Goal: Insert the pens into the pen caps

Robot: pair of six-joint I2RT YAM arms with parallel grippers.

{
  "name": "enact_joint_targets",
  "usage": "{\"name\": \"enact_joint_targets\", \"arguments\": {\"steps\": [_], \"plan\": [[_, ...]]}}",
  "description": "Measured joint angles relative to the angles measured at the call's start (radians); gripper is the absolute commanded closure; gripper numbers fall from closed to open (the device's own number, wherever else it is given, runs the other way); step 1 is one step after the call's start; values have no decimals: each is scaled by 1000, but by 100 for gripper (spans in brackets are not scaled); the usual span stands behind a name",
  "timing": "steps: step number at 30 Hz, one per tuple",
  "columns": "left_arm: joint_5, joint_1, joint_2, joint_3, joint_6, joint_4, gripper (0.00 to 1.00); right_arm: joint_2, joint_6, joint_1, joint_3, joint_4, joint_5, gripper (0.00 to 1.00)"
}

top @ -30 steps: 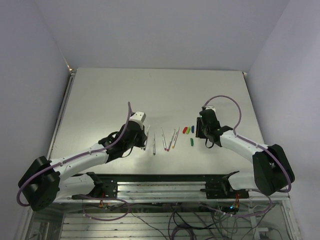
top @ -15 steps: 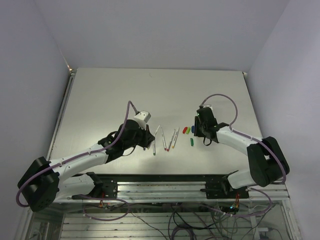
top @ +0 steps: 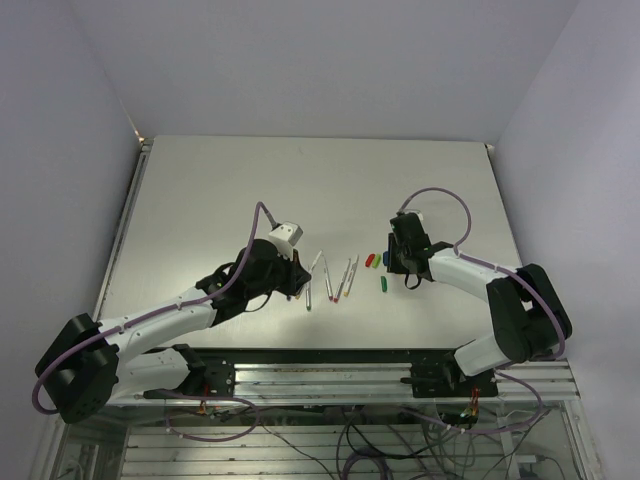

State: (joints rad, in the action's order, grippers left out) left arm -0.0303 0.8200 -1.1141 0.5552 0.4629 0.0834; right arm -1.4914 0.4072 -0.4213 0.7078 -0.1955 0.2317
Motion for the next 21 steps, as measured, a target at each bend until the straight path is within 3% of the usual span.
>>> {"name": "enact_joint_targets", "arguments": {"steps": [9, 18, 21], "plan": [[0, 0, 0, -1, 0, 1, 93, -20, 10, 9, 0, -1, -1, 70], [1, 0, 0, -11, 0, 2, 93, -25, 26, 16, 1, 5, -15, 98], [1, 0, 0, -11, 0, 2, 93, -27, 31, 18, 1, 11, -19, 100]]}}
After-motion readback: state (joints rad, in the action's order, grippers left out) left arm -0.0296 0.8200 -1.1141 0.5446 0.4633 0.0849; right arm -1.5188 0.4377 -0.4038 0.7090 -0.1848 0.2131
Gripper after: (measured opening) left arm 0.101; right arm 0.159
